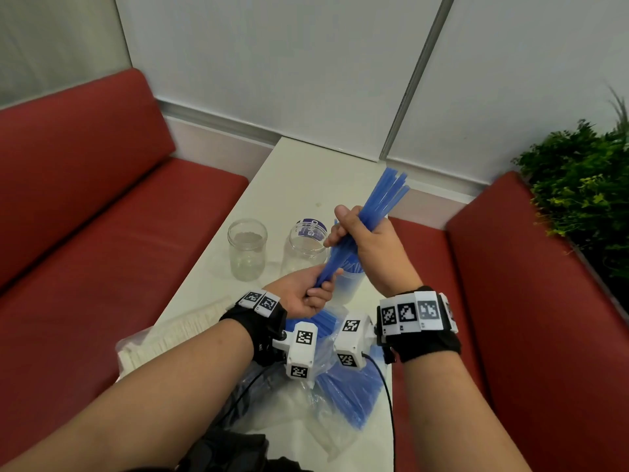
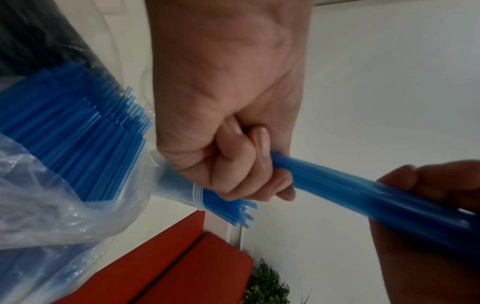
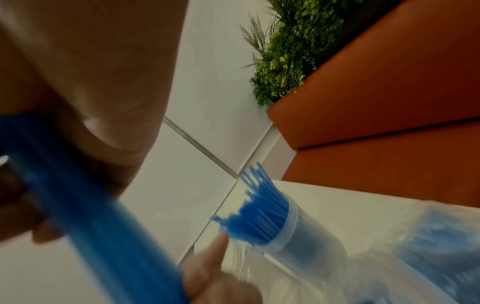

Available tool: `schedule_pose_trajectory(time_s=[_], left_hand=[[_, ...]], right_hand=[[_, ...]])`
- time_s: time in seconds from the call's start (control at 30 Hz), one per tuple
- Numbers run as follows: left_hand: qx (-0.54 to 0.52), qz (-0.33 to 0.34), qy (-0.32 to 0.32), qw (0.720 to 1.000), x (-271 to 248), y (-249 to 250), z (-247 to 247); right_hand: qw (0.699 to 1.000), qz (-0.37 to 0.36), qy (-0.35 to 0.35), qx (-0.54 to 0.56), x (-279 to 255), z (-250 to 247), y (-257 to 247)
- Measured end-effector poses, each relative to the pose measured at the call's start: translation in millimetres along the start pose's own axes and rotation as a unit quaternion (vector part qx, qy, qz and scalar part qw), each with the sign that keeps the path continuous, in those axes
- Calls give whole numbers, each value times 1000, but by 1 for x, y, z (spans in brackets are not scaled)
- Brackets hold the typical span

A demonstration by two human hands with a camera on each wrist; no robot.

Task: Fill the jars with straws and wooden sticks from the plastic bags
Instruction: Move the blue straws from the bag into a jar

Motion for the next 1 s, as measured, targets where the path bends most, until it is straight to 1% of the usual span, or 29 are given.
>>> schedule_pose_trajectory(time_s=[0.1, 0.17, 0.27, 0.3, 0.33, 0.4, 0.43, 0.47, 0.5, 0.53, 0.57, 0.6, 0.63, 0.67, 0.73, 0.8, 0.87, 0.9, 0.93, 1.0], left_hand=[[-16, 15, 19, 1000, 3, 8, -7], [-21, 34, 42, 998, 5, 13, -14], [-21, 79, 57, 995, 10, 20, -17], [-27, 97, 63, 993, 12, 22, -15], [-35, 115, 73, 990, 14, 24, -14], [-30, 148, 107, 983, 18, 27, -15], [4, 161, 125, 979, 20, 27, -18], [59, 171, 143, 973, 22, 26, -20], [124, 181, 160, 962, 24, 26, -22], [192, 196, 175, 946, 27, 25, -24], [260, 216, 187, 922, 30, 25, -25], [333, 236, 192, 892, 33, 24, -26], [416, 251, 191, 853, 37, 24, -26], [507, 257, 182, 802, 39, 24, -26], [674, 240, 143, 684, 42, 20, -25], [800, 179, 85, 567, 44, 13, -25], [884, 109, 33, 454, 46, 3, -24], [909, 81, 15, 409, 47, -3, -24], [925, 63, 5, 375, 49, -9, -25], [945, 49, 2, 324, 51, -18, -30]], right_hand=[[997, 7, -18, -75, 6, -23, -10], [991, 34, -25, -124, 13, -41, -18], [979, 78, -89, -168, 19, -63, -28], [979, 81, -92, -161, 21, -67, -31], [983, 76, -75, -151, 24, -72, -33], [989, 46, -2, -139, 32, -78, -36], [988, 31, 42, -143, 37, -79, -34], [985, 23, 83, -153, 43, -80, -30], [978, 22, 117, -169, 48, -80, -23], [971, 29, 141, -192, 53, -79, -15], [964, 44, 153, -214, 57, -77, -4], [957, 66, 159, -234, 60, -73, 8], [950, 92, 165, -249, 62, -69, 21], [942, 117, 175, -263, 64, -65, 34], [928, 154, 181, -286, 64, -55, 58], [924, 170, 151, -306, 60, -47, 77], [916, 183, 127, -333, 57, -42, 92], [911, 188, 129, -344, 55, -42, 96], [904, 189, 140, -356, 55, -41, 99], [886, 151, 179, -401, 55, -38, 102]])
Point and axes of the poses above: each hand's wrist, its own x-axis towards the middle knuckle, its own z-axis out of the palm, y = z × x, the point moved 1 cm from there along x, towards the middle knuckle, and after that the axes turned 9 degrees about -x, right-handed, at the moved point
